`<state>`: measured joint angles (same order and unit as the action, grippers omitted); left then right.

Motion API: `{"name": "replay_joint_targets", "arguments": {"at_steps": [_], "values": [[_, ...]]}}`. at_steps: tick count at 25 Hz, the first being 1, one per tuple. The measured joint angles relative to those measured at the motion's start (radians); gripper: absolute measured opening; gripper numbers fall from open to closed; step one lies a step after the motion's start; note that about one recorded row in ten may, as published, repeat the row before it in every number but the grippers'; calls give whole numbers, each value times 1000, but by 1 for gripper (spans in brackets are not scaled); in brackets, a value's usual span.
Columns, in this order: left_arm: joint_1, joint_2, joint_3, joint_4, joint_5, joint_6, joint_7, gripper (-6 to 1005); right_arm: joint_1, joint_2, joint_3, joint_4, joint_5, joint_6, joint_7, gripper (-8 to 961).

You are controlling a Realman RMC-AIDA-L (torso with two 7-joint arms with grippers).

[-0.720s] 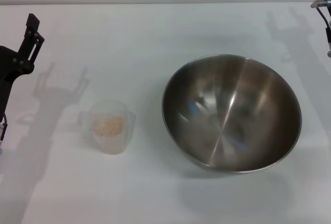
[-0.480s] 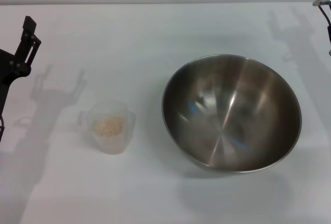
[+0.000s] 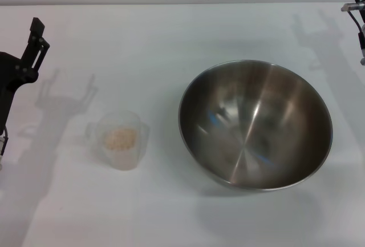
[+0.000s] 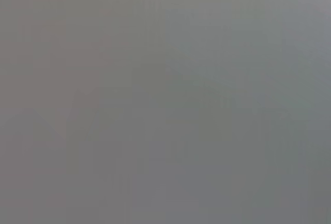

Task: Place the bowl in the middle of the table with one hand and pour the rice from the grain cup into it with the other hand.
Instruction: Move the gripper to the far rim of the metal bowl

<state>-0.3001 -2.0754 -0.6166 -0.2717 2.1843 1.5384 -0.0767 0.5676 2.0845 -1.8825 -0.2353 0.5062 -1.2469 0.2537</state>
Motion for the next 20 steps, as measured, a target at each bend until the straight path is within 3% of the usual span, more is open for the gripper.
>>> {"name": "replay_joint_targets", "arguments": {"at_steps": [6, 11, 15, 20], "values": [[-3, 0, 0, 1, 0, -1, 0, 816, 1, 0, -1, -2, -2, 0, -17, 639], [-7, 0, 0, 0, 0, -10, 0, 815, -6, 0, -2, -58, -3, 29, -225, 636], [-13, 0, 0, 2, 0, -17, 0, 814, -43, -11, -2, -220, -6, 227, -248, 633], [-19, 1, -2, 12, 0, -18, 0, 813, -168, -10, 46, -607, -120, 621, -244, 630]]}}
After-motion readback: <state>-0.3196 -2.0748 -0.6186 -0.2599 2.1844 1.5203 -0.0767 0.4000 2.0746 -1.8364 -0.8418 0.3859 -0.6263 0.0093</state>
